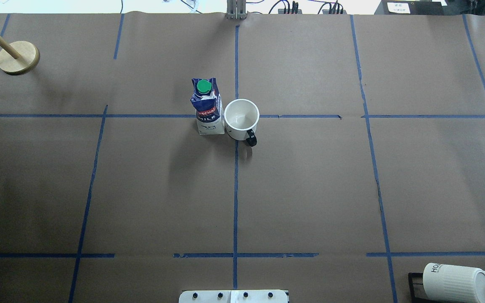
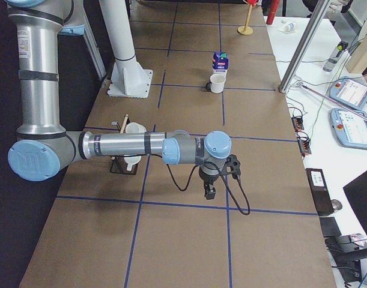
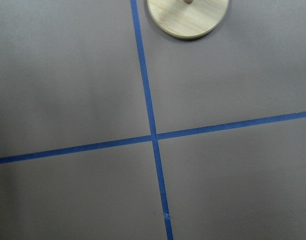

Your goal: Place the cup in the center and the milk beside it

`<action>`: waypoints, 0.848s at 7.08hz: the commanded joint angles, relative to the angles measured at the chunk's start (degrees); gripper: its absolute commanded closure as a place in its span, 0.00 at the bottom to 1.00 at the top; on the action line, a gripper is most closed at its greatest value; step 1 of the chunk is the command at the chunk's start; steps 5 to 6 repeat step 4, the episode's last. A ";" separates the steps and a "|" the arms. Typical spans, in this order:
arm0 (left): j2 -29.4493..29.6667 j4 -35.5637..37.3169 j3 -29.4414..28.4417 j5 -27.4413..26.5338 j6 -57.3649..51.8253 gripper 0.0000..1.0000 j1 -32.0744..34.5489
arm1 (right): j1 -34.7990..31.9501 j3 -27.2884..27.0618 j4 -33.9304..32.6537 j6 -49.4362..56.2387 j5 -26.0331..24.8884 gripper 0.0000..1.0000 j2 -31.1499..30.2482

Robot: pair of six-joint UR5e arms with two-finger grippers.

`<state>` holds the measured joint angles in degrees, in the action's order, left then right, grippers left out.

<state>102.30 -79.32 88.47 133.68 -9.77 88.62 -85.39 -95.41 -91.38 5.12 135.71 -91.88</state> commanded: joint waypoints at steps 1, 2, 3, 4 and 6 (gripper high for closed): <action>-0.34 -0.14 -0.05 -0.08 -0.07 0.00 -0.03 | -0.13 0.05 0.07 -0.28 -0.18 0.00 0.12; -0.26 -0.14 -0.05 -0.08 -0.07 0.00 -0.03 | -0.13 0.14 0.07 -0.37 -0.18 0.00 0.21; -0.17 -0.14 -0.14 -0.08 -0.07 0.00 -0.03 | -0.04 1.01 0.07 -0.54 -0.10 0.00 0.38; 0.09 -0.14 -0.57 -0.08 -0.07 0.00 -0.03 | -0.04 1.36 0.07 -0.81 0.08 0.00 0.39; 0.09 -0.14 -0.57 -0.08 -0.07 0.00 -0.03 | -0.04 1.36 0.07 -0.81 0.08 0.00 0.39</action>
